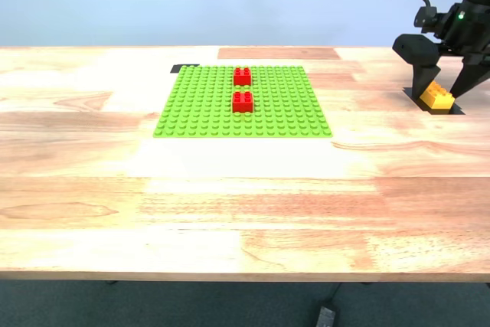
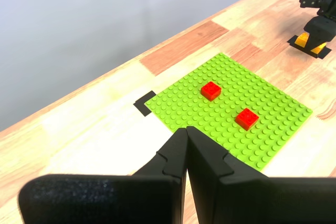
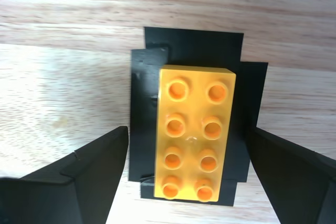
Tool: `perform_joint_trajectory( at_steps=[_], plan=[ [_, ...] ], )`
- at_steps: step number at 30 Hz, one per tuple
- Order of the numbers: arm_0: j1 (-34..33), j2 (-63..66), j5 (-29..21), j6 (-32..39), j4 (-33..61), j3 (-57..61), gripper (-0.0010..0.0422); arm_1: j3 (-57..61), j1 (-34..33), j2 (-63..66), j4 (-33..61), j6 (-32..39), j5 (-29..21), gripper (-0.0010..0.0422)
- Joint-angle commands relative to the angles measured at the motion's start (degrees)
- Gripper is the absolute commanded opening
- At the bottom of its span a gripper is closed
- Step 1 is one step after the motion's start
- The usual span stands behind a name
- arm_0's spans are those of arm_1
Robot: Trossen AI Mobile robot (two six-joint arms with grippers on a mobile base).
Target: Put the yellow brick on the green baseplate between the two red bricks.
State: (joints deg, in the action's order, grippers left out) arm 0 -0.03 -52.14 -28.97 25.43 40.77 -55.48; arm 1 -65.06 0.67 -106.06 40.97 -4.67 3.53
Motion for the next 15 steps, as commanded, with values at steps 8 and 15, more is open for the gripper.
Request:
perform_joint_trajectory(
  at_steps=[8,15],
  plan=[
    [0.0,0.0,0.0,-0.1,0.0,0.0,0.0,0.1,0.0,0.7,-0.8,-0.6,0.7,0.0107],
    [0.0,0.0,0.0,-0.1,0.4,0.0,0.0,0.0,0.0,1.9,-1.4,-1.7,2.3,0.0006]
  ],
)
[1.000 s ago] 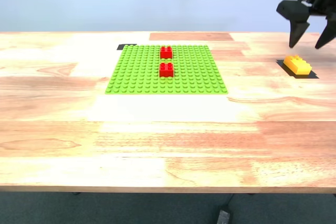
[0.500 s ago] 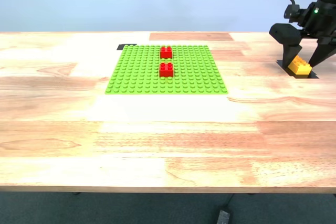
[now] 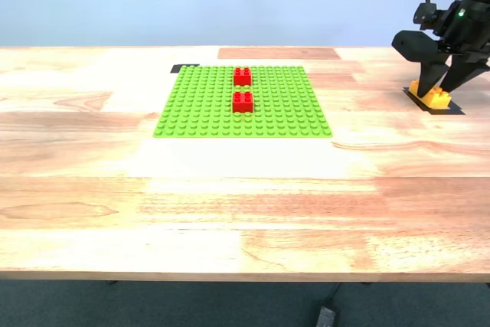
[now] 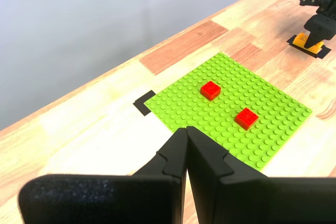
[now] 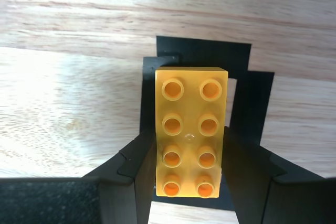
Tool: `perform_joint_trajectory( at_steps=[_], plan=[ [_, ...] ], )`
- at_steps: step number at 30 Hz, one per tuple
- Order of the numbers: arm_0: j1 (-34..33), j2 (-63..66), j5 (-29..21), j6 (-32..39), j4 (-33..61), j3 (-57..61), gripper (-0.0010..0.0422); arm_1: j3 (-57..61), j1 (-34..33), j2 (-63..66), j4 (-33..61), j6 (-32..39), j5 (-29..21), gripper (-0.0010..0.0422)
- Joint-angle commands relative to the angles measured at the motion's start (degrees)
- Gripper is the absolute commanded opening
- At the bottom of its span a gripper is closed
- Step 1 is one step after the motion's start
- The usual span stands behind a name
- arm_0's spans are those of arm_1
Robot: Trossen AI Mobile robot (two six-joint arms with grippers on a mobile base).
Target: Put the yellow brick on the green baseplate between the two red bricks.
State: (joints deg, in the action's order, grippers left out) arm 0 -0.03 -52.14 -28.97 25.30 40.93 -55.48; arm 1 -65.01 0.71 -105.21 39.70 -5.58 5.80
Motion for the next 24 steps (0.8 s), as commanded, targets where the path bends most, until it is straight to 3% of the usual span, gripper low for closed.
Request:
perform_joint_trajectory(
  at_steps=[1,9,12,14,19,24],
  plan=[
    [0.0,0.0,0.0,0.1,0.3,0.0,0.0,-0.1,0.0,1.8,-0.2,-1.0,0.0,0.0014],
    [0.0,0.0,0.0,0.2,0.2,0.0,0.0,-4.6,1.4,9.2,3.9,-9.5,0.7,0.0025],
    [0.0,0.0,0.0,0.1,0.2,0.0,0.0,-9.0,4.3,11.4,5.4,-12.9,7.8,0.0025],
    [0.0,-0.2,0.0,0.3,0.2,0.0,0.0,-12.0,7.5,12.6,5.8,-16.8,9.9,0.0025],
    [0.0,-0.2,0.0,0.1,-1.0,0.0,0.0,-21.7,17.9,11.4,8.5,-28.7,7.5,0.0025],
    [0.0,-0.2,0.0,0.1,-0.7,0.0,0.0,-31.7,26.5,5.4,11.8,-32.9,3.2,0.0025]
  ],
)
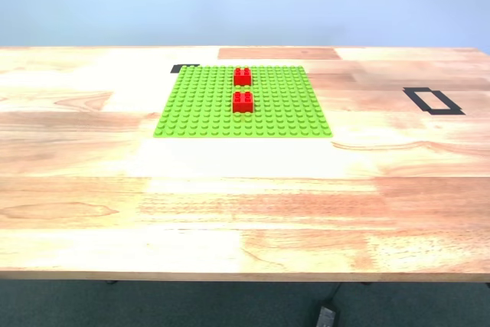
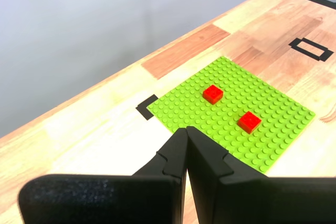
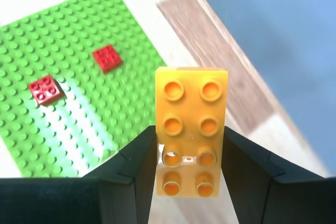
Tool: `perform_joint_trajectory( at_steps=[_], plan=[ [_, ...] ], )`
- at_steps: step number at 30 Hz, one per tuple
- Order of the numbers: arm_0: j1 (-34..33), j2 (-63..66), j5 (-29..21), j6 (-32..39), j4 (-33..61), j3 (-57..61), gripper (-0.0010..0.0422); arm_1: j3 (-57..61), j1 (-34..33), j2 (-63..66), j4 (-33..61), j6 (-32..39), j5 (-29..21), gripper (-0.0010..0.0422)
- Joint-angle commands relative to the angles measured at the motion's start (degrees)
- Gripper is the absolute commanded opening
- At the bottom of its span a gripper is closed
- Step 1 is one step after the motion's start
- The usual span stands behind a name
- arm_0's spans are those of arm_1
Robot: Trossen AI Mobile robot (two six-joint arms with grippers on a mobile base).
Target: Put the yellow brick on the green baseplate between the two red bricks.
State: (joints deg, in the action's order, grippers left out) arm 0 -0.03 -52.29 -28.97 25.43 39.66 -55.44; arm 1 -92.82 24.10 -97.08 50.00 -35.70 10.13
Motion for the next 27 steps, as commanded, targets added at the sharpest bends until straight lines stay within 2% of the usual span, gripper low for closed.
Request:
perform_joint_trajectory(
  at_steps=[1,11,16,27],
  plan=[
    [0.0,0.0,0.0,0.0,1.0,0.0,0.0,-5.5,4.6,-4.4,2.1,-4.0,-2.0,0.0025],
    [0.0,0.0,0.0,0.0,2.1,0.1,0.0,-17.2,14.6,-20.6,7.8,-10.6,-6.5,0.0025],
    [0.0,0.1,0.0,0.0,2.0,0.7,0.0,-18.4,16.2,-25.7,9.0,-12.8,-8.0,0.0025],
    [0.0,0.3,0.0,0.0,2.5,0.7,0.0,-18.0,17.2,-30.1,8.6,-11.5,-7.3,0.0025]
  ],
)
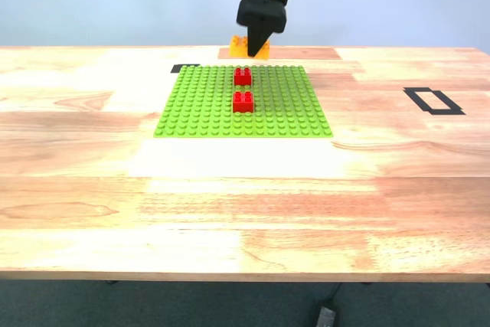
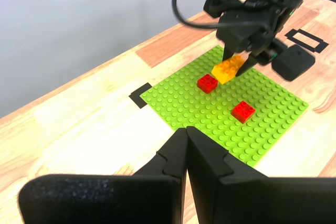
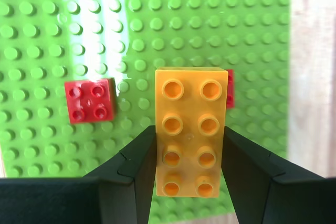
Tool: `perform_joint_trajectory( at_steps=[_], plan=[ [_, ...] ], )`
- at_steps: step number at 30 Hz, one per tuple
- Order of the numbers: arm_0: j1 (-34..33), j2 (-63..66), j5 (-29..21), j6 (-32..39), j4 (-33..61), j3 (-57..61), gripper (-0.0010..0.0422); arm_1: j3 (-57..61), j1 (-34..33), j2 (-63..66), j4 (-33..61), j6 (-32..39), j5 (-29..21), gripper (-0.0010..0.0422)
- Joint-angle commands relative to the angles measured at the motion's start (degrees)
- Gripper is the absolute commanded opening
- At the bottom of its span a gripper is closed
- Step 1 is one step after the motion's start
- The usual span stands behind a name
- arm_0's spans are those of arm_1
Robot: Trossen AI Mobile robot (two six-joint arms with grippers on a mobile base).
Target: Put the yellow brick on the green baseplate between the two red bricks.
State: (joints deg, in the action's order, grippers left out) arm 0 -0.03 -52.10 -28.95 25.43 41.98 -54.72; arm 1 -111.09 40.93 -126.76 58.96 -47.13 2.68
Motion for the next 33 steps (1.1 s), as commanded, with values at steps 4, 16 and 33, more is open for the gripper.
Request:
perform_joint_trajectory(
  at_steps=[4,16,33],
  plan=[
    [0.0,0.4,0.0,0.1,0.9,-0.2,0.0,1.5,0.7,-1.1,-2.1,-0.3,0.2,0.0025],
    [0.0,0.8,0.5,0.5,0.5,0.0,0.0,6.4,1.1,-0.6,-6.0,-0.8,0.4,0.0025],
    [0.0,0.8,0.5,0.5,0.5,0.0,0.0,8.0,1.2,-3.2,-9.5,0.1,1.7,0.0018]
  ],
)
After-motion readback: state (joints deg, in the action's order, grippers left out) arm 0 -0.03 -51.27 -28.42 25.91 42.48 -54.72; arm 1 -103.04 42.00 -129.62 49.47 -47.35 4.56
